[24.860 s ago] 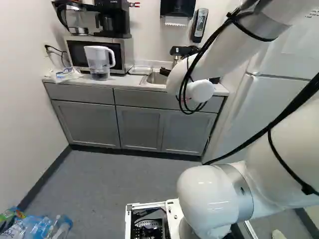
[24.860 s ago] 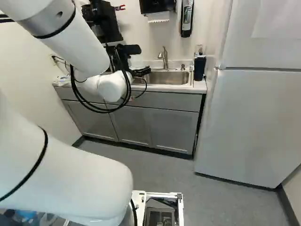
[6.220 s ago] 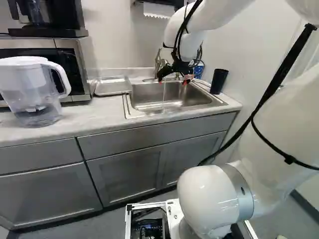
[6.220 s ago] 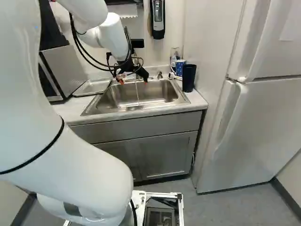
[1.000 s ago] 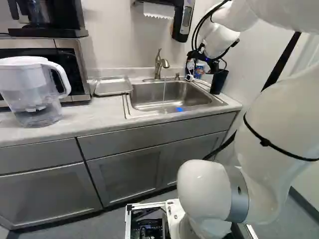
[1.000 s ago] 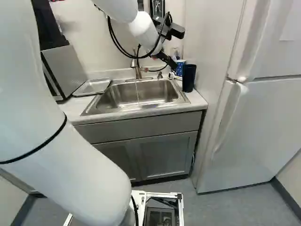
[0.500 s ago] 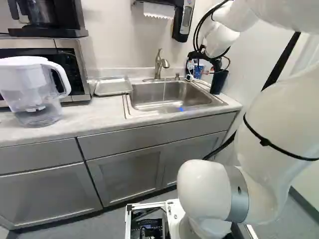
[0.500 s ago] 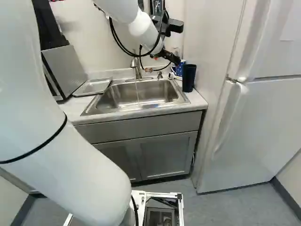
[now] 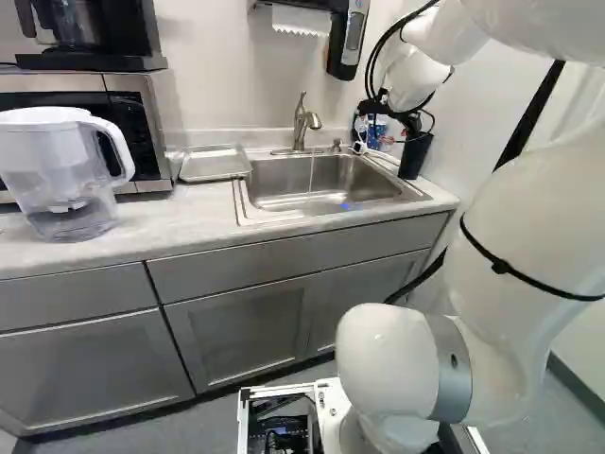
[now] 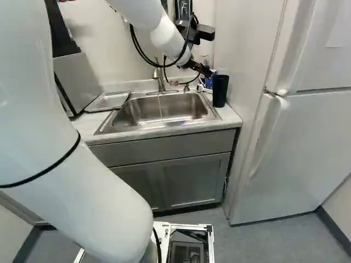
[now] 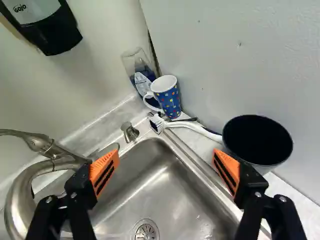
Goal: Rinse the cup and place it in the tray
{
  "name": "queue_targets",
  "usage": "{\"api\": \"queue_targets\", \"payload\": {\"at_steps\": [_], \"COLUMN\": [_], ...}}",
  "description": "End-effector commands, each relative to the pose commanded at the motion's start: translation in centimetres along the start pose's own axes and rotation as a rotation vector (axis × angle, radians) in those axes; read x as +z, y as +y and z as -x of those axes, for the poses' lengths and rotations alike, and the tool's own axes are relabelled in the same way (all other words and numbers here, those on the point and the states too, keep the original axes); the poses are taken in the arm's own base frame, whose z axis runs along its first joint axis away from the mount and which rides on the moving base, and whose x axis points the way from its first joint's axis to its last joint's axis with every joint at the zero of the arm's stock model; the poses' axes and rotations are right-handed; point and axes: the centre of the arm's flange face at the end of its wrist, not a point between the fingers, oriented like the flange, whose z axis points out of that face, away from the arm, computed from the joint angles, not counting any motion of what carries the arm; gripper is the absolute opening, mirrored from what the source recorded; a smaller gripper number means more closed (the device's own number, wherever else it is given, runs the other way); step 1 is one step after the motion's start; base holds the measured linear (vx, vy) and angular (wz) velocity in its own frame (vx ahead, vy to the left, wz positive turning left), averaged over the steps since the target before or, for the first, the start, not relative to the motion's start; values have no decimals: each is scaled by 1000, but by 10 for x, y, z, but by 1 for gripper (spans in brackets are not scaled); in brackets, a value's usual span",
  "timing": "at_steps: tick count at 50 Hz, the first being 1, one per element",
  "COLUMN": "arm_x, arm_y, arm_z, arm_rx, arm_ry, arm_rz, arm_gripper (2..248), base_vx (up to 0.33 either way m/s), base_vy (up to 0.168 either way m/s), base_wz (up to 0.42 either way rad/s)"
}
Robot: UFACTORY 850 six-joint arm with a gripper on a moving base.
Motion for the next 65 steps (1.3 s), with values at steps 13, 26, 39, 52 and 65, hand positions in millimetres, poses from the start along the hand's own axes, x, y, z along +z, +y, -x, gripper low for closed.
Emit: {"api": "queue_targets", "payload": {"at_steps": [13, 26, 39, 52, 65], "arm_x": [7, 17, 26, 34, 42], "arm_y": [0, 6, 12, 17, 22], "arm_z": [11, 19, 28, 38, 48], "arm_rx": [39, 89, 138, 180, 216], "arm_ry": [1, 11, 20, 27, 37], "arm_rz": [24, 67, 112, 157, 208], "arm_gripper": [247, 247, 247, 247, 247], "base_vx": [0, 0, 0, 0, 0], "base_vy": [0, 0, 0, 0, 0], "base_wz": [0, 0, 0, 0, 0]}}
